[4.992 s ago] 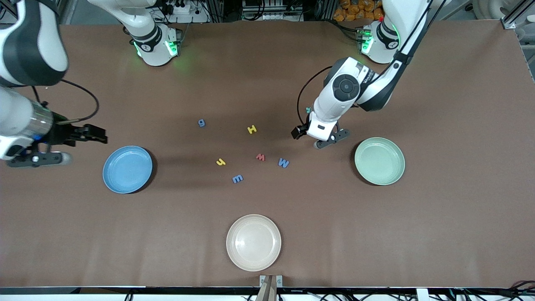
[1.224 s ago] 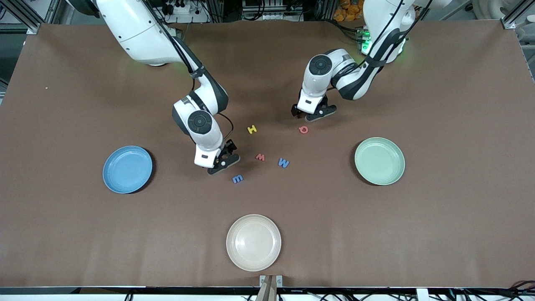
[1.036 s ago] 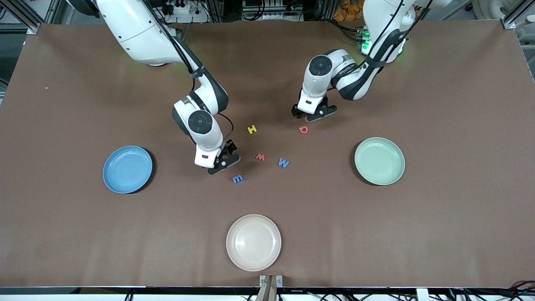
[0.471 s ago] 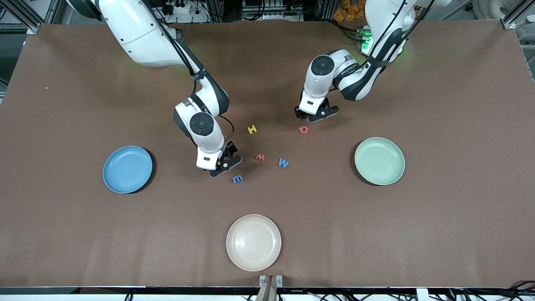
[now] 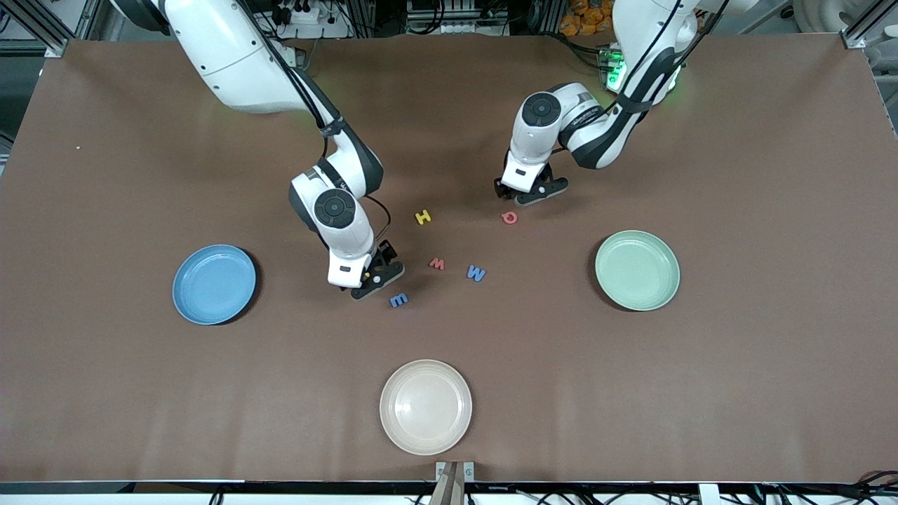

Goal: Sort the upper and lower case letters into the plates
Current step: 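Grasp the teal letter with the left gripper while the right grasps h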

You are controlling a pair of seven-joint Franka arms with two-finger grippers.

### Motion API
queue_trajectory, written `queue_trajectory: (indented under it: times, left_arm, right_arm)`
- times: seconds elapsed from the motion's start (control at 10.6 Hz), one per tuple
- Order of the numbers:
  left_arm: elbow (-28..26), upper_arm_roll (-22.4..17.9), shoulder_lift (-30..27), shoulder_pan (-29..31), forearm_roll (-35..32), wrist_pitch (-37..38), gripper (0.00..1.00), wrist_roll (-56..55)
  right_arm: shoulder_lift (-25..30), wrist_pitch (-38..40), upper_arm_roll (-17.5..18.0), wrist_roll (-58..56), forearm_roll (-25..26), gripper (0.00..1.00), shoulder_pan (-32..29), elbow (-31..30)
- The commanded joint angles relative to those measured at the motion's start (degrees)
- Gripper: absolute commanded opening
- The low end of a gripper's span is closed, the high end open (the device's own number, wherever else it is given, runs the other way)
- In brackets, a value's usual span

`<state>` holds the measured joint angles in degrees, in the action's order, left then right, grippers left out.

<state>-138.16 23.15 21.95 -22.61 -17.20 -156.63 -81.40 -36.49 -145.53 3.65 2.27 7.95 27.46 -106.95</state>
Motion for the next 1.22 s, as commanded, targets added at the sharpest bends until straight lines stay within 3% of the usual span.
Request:
queue_trajectory:
  times: [0.0,0.09,0.19,0.28,0.57,0.85,1.13]
  left_arm:
    - [-0.80,0.49,-0.32,-0.33,-2.22,-0.96,0.60,-3.68]
    - [-0.80,0.84,-0.33,-0.33,-2.22,-0.96,0.59,-4.03]
    - [-0.80,0.84,-0.33,-0.33,-2.22,-0.96,0.59,-4.21]
    - [-0.80,0.84,-0.33,-0.33,-2.31,-0.96,0.59,-4.21]
    - [-0.88,0.84,-0.50,-0.33,-2.22,-0.96,0.57,-4.12]
    - [-0.88,0.84,-0.50,-0.33,-2.22,-0.78,0.37,-3.94]
    - [-0.80,0.84,-0.59,-0.33,-2.22,-0.78,0.35,-3.94]
  right_arm:
    - [-0.78,-0.55,-0.84,-0.43,0.49,0.33,0.49,0.34]
    - [-0.78,-0.55,-0.84,-0.43,0.49,0.22,0.23,-0.01]
    - [-0.69,-0.46,-1.10,-0.43,0.49,0.03,0.22,-0.10]
    - [-0.52,-0.46,-1.10,-0.43,0.49,0.00,0.31,-0.28]
    - [0.01,0.07,-1.10,-0.43,0.49,0.00,0.40,-0.19]
    - [0.54,0.33,-1.10,-0.25,0.32,0.00,0.40,-0.01]
    - [4.74,6.81,-1.28,0.45,-0.30,0.00,-0.21,0.60]
